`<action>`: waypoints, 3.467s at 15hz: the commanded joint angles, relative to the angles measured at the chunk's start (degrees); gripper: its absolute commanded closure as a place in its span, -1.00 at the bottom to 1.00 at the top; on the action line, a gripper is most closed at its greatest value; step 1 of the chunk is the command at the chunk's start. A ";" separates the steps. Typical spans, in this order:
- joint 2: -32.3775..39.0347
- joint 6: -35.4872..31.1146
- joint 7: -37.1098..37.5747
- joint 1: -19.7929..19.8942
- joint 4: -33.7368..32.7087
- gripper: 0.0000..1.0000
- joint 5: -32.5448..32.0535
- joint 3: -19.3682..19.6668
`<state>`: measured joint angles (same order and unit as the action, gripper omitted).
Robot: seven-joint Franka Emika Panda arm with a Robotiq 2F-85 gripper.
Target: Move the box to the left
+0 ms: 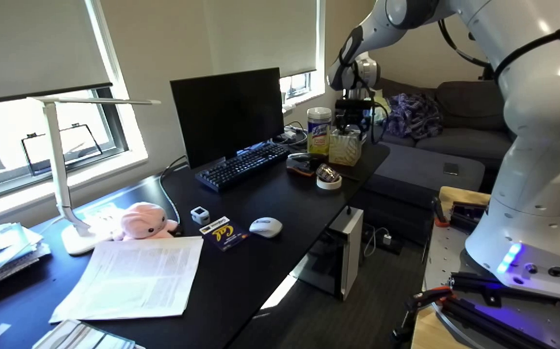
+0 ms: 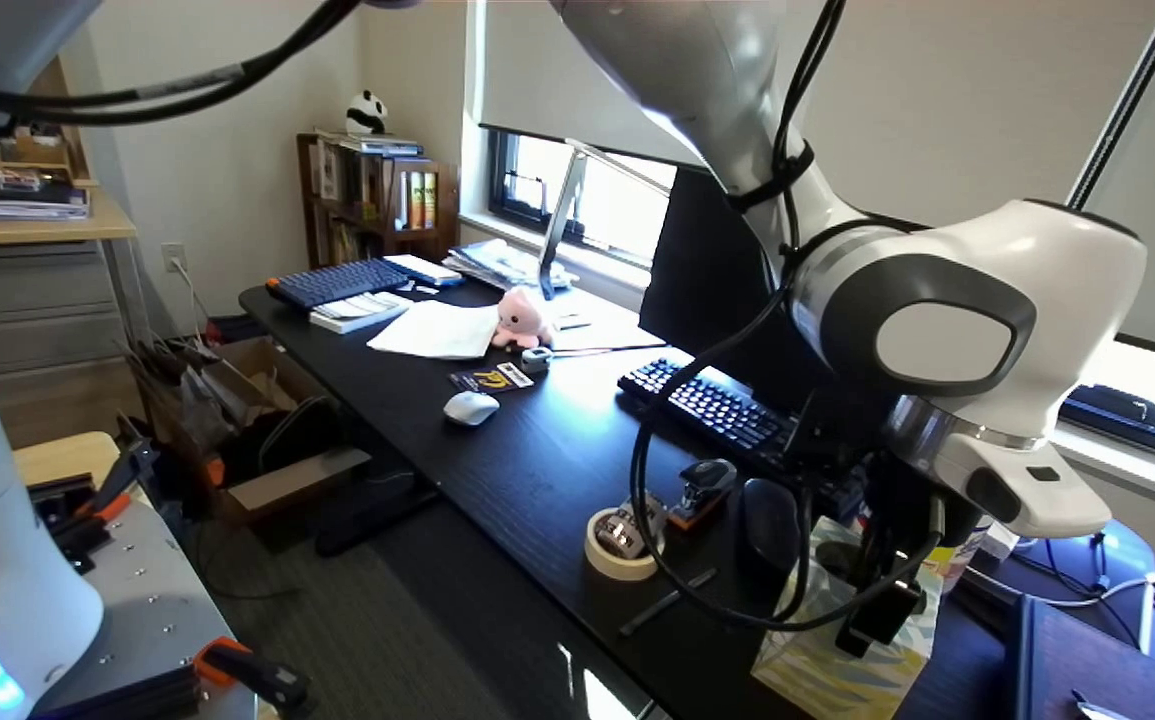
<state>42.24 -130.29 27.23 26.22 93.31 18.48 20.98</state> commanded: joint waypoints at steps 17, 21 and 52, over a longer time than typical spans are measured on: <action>-32.63 7.20 -28.96 1.02 20.98 0.92 -4.75 -1.58; -40.19 12.75 -27.74 -5.98 24.36 0.92 -10.51 -4.19; -39.42 10.61 -20.94 -29.26 20.35 0.92 -28.34 -23.11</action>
<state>1.48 -117.75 3.02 0.74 114.38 -4.47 1.71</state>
